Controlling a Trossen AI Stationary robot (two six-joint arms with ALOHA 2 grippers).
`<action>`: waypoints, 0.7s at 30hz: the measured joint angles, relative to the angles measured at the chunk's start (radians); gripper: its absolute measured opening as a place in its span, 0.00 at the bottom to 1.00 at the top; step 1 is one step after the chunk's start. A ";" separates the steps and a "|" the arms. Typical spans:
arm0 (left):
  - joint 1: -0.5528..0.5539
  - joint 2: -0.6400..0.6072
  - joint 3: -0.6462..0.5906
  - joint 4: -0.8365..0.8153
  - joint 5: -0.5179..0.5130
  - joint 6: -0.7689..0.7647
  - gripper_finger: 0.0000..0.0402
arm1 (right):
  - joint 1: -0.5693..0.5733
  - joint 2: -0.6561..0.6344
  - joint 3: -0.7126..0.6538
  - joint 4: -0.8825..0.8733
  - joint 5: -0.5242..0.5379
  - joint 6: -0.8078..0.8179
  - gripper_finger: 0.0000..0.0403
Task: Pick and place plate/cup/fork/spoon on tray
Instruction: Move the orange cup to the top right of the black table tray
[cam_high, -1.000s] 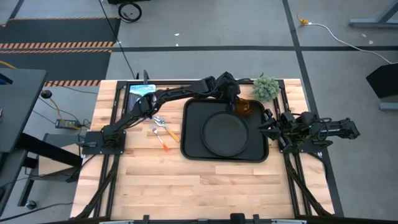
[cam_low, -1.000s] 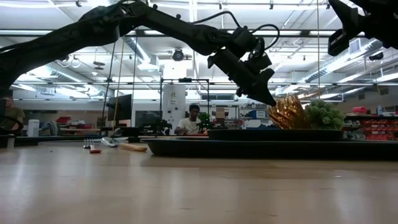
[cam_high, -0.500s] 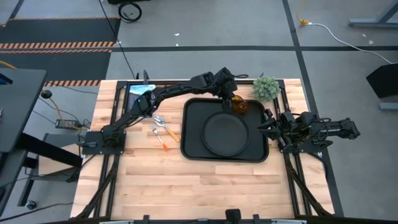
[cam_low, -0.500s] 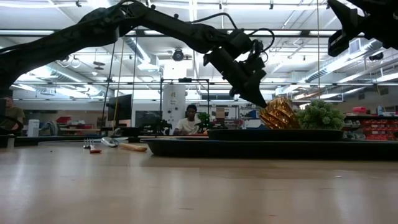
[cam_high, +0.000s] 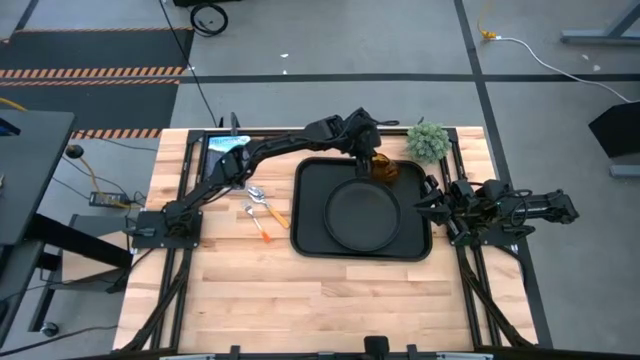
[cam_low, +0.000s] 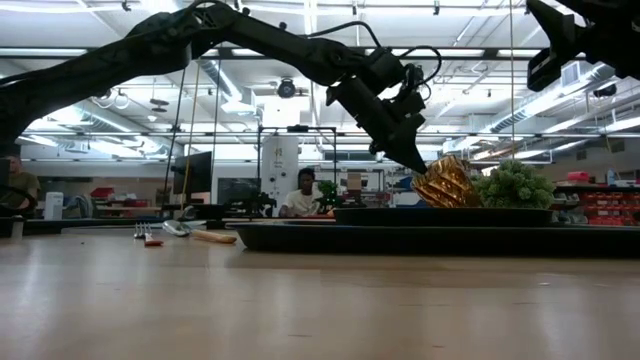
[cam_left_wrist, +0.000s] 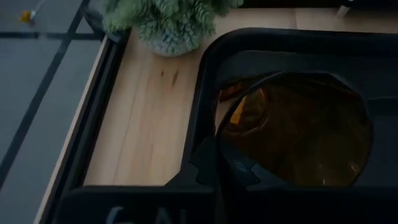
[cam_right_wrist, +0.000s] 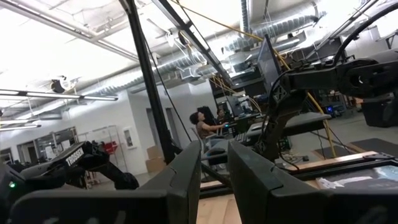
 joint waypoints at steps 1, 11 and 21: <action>-0.002 0.000 0.000 0.009 0.000 0.010 0.01 | 0.000 0.000 0.000 0.000 0.000 -0.001 0.22; -0.013 0.000 0.000 0.084 0.011 0.045 0.01 | 0.000 0.000 0.000 0.009 0.000 -0.002 0.22; -0.011 -0.060 0.002 0.010 0.004 0.058 0.01 | 0.000 0.000 0.000 0.017 0.000 -0.002 0.22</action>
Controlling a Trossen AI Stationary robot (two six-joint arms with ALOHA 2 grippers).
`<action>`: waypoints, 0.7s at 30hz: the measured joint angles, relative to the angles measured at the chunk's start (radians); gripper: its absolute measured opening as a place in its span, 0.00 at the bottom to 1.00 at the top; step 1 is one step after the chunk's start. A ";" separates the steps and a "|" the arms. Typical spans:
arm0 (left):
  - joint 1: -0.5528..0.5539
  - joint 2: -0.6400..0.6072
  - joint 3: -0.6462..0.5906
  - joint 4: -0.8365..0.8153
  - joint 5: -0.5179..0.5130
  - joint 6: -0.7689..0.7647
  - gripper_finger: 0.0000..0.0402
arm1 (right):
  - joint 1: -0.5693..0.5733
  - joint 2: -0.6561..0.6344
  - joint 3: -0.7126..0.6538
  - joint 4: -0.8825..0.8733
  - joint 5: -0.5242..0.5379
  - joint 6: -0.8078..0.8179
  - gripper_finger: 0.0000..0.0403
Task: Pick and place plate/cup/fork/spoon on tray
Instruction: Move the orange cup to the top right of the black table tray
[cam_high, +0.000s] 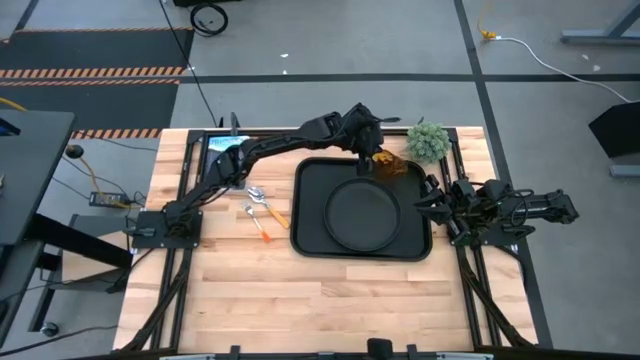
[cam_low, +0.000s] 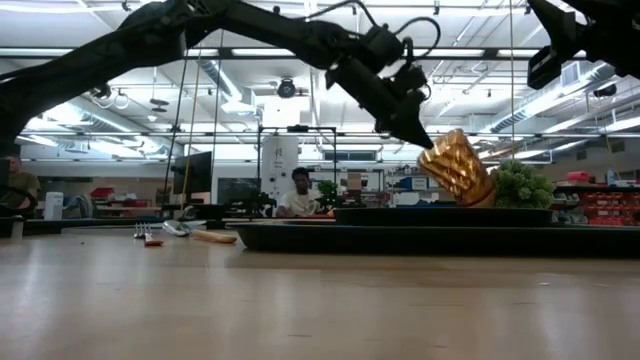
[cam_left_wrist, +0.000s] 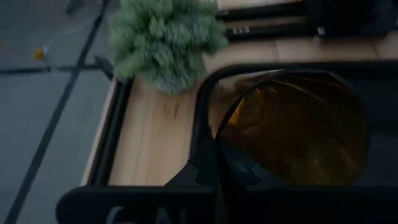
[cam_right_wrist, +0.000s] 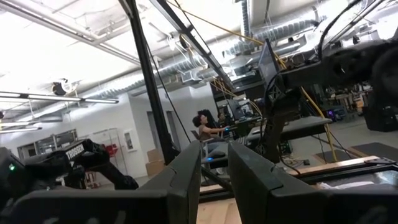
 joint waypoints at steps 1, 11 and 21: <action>0.000 -0.005 0.000 -0.029 -0.006 0.003 0.01 | 0.000 0.000 0.000 0.002 0.000 0.000 0.22; 0.030 -0.012 -0.003 -0.129 -0.052 0.036 0.01 | 0.001 0.000 0.000 0.009 0.015 0.000 0.22; 0.031 -0.013 -0.002 -0.268 -0.028 0.120 0.01 | 0.001 0.000 0.000 0.008 0.015 -0.017 0.22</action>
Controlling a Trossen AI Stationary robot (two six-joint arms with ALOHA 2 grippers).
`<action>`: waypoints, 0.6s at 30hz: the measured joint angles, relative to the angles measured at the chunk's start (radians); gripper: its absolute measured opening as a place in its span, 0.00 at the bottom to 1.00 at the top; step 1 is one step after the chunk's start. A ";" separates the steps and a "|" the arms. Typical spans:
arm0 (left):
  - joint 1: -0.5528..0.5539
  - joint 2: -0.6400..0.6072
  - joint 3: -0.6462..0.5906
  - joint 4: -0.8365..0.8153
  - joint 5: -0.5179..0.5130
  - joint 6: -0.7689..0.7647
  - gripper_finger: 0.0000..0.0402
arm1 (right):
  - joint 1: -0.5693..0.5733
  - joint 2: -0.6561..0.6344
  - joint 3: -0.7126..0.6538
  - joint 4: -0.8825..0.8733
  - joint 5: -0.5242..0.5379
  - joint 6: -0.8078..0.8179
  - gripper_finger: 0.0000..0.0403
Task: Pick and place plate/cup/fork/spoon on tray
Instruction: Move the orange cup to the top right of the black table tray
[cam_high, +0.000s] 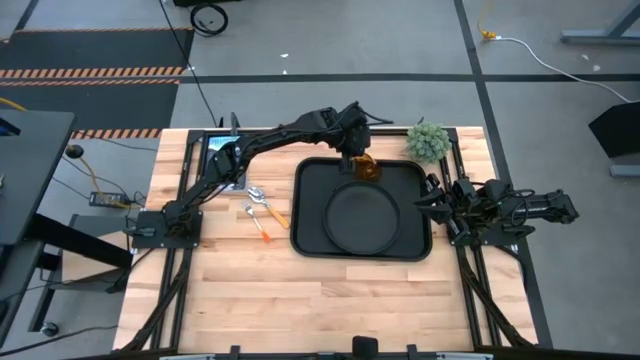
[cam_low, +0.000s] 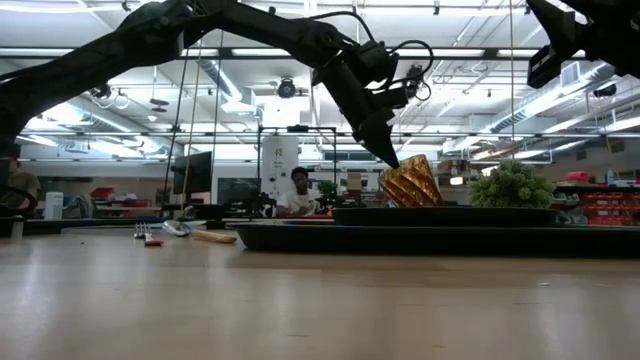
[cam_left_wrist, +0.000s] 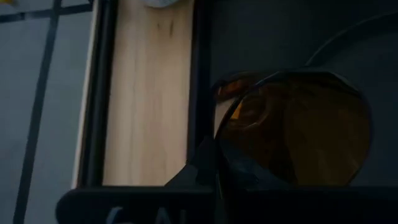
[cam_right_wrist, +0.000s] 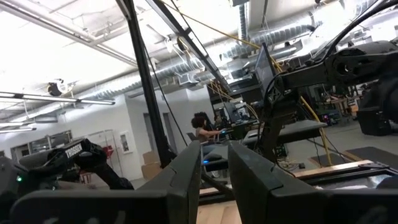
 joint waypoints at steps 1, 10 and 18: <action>-0.002 0.000 0.000 -0.004 0.004 0.000 0.01 | 0.000 0.000 0.000 0.000 0.000 -0.001 0.22; -0.010 0.000 0.000 -0.006 0.011 0.004 0.01 | 0.000 0.000 0.000 0.000 0.011 -0.002 0.22; -0.011 0.000 0.000 0.019 0.007 0.079 0.02 | 0.000 0.000 0.000 0.000 0.011 -0.002 0.22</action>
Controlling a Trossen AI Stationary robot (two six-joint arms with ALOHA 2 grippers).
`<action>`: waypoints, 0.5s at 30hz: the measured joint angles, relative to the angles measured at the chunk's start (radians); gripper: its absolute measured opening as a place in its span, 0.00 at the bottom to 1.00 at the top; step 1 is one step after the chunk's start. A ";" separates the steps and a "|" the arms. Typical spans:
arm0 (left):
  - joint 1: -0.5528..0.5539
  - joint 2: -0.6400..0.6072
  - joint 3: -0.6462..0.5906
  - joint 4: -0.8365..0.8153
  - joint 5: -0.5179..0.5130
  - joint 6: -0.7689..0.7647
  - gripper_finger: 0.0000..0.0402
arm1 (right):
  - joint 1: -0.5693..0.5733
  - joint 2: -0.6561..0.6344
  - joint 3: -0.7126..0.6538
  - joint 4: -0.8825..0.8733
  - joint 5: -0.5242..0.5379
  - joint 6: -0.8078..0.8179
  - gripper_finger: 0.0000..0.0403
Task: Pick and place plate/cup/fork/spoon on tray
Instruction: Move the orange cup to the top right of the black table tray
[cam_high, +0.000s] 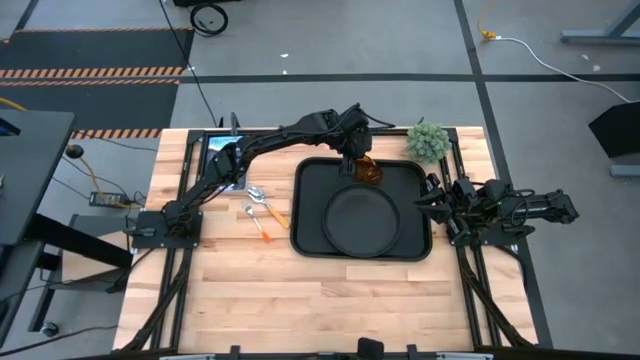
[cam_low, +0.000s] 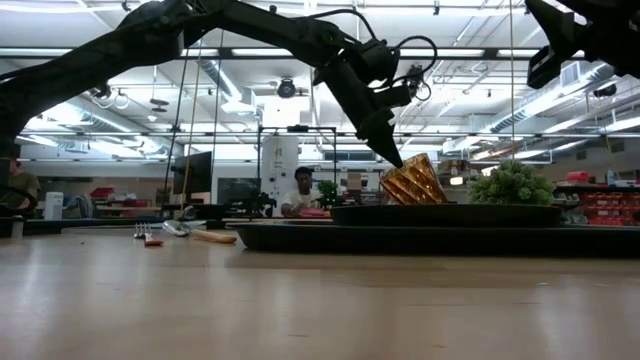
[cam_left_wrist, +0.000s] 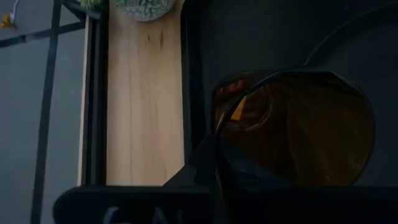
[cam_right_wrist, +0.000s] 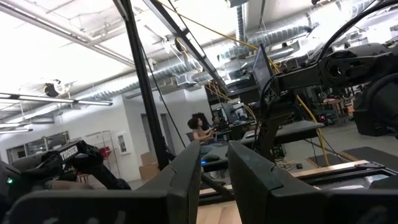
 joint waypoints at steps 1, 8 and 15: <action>0.000 0.000 0.000 0.002 0.000 0.010 0.02 | 0.000 0.000 0.000 0.000 0.000 0.000 0.22; 0.000 0.001 -0.008 0.029 -0.001 0.020 0.03 | 0.000 0.000 0.000 0.001 0.000 0.000 0.22; -0.005 0.002 -0.008 0.033 -0.002 0.021 0.05 | 0.000 0.000 0.000 0.001 0.000 0.000 0.22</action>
